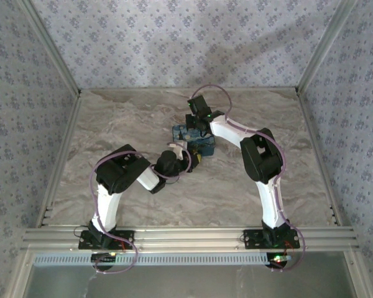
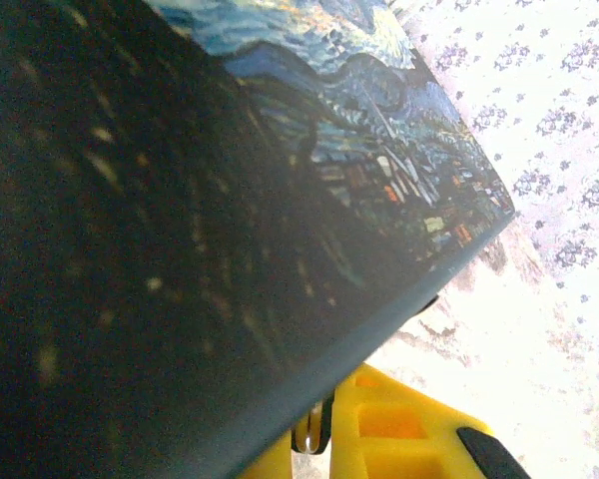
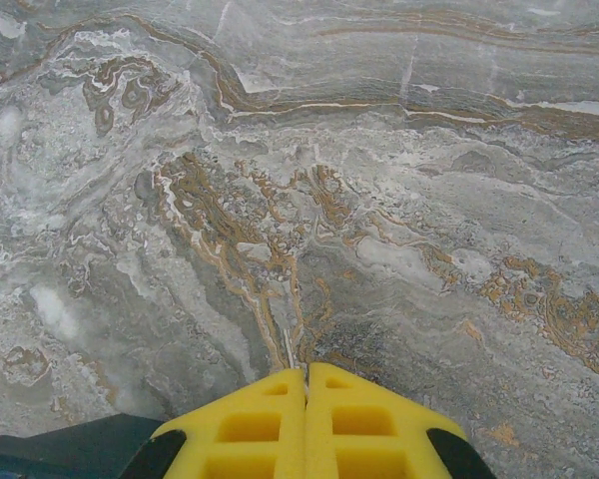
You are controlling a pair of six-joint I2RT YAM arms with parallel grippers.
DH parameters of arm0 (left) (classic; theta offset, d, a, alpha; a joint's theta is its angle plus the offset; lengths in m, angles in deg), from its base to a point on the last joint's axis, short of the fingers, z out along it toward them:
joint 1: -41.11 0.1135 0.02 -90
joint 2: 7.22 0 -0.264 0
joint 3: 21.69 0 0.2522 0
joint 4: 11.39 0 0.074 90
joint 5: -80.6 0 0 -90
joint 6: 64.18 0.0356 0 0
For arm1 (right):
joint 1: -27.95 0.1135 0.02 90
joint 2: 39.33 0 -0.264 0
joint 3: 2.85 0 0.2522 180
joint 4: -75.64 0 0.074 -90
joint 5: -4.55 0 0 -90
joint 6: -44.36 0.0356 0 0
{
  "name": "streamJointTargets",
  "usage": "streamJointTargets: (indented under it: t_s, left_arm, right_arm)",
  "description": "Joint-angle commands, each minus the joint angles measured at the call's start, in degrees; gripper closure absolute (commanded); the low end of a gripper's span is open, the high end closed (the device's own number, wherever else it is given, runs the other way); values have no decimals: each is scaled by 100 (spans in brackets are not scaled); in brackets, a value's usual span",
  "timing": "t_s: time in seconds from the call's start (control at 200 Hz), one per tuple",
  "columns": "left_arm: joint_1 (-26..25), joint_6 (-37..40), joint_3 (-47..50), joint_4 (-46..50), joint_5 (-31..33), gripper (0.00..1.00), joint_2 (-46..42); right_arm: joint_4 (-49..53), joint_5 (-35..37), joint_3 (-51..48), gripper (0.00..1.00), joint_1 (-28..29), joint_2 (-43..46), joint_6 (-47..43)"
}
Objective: Unlock a padlock with a key
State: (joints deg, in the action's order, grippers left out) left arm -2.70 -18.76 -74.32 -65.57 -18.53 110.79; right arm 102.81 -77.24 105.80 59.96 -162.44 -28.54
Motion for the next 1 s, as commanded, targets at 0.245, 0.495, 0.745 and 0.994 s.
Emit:
streamJointTargets:
  t_s: [0.245,0.495,0.745,0.994]
  left_arm:
    - [418,188,133,1320,-1029,100,-553]
    - [637,281,73,1937,-1411,78,-740]
    - [595,-70,108,1032,-1070,60,-339]
    - [345,-31,-6,1011,-684,54,-170]
  right_arm:
    - [460,-100,-147,100,17,83,64]
    - [413,-126,-138,100,24,50,98]
    - [413,-117,-164,100,60,41,119]
    - [406,-126,-155,100,61,24,129]
